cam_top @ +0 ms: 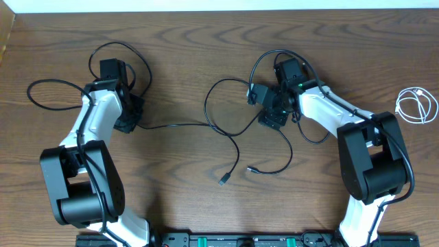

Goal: Untangle cables

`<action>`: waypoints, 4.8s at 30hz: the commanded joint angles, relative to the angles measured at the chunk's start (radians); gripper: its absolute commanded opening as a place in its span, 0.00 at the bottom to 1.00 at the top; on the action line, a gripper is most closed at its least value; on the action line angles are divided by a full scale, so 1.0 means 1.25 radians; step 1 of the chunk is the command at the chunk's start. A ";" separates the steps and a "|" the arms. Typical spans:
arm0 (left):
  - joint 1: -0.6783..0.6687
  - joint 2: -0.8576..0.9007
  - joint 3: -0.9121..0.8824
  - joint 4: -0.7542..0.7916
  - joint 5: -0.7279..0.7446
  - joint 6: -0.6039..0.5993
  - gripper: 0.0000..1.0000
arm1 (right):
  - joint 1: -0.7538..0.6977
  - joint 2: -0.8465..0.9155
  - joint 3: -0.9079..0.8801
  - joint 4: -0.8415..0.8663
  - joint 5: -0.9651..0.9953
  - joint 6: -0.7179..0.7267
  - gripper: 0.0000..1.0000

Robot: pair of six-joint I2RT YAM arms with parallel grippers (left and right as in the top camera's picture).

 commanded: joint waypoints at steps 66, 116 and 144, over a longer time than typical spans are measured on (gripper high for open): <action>0.000 0.011 -0.006 -0.003 -0.004 -0.011 0.14 | 0.022 0.108 0.096 -0.303 0.103 0.288 0.01; 0.000 0.011 -0.006 -0.002 -0.004 -0.011 0.14 | 0.088 0.099 0.128 -0.247 0.045 0.555 0.01; 0.000 0.011 -0.006 -0.002 -0.004 -0.011 0.14 | 0.084 -0.175 0.405 -0.459 0.101 0.693 0.01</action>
